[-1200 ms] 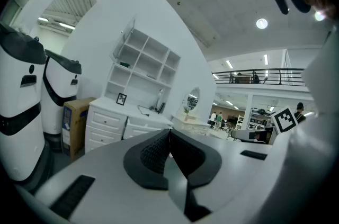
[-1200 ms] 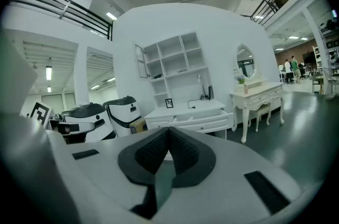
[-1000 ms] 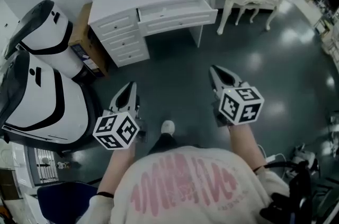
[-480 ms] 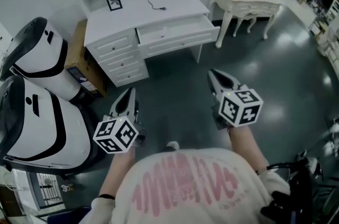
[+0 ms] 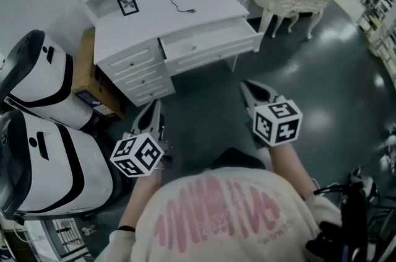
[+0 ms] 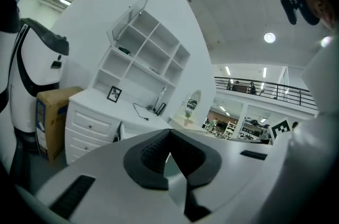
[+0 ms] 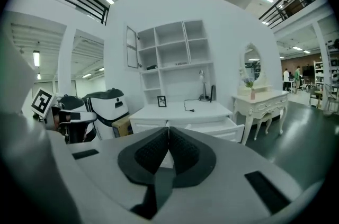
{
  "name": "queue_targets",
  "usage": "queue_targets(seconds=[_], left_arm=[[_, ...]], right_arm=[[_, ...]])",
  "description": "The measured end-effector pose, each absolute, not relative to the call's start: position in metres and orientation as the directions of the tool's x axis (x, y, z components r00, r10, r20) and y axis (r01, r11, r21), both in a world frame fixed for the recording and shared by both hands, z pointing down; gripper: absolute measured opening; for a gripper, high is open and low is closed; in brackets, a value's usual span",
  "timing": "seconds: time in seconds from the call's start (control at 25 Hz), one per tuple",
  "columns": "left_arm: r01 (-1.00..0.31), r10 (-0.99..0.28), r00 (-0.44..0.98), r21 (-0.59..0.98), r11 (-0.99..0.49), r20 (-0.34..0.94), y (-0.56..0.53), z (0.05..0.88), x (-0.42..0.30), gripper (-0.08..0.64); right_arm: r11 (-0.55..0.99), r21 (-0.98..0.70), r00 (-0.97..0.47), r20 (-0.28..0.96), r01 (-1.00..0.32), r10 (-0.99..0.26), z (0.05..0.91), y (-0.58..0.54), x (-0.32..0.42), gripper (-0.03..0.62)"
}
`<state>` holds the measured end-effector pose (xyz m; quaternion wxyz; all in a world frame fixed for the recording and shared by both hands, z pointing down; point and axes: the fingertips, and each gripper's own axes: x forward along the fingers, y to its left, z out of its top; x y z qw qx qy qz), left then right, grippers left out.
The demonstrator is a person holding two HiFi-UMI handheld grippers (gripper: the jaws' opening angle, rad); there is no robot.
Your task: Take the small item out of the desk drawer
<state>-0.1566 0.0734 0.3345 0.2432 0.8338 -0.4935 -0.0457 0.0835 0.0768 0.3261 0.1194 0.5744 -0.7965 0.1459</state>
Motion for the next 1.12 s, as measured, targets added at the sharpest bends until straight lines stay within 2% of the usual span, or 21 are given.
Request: queue_targets(seconds=[0.28, 0.56, 1.12], left_arm=[[-0.778, -0.823, 0.530, 0.501, -0.378, 0.202, 0.065, 0.366, -0.165, 0.029], [-0.792, -0.830, 0.518, 0.483, -0.373, 0.207, 0.024, 0.371, -0.162, 0.029], [-0.824, -0.870, 0.452, 0.466, -0.323, 0.196, -0.127, 0.360, -0.141, 0.029]], right_arm=[[0.295, -0.115, -0.315, 0.437, -0.949, -0.843, 0.361, 0.052, 0.077, 0.018], [0.331, -0.119, -0.347, 0.467, -0.936, -0.813, 0.380, 0.005, 0.073, 0.018], [0.391, -0.120, -0.402, 0.438, -0.913, -0.804, 0.369, -0.160, 0.097, 0.018]])
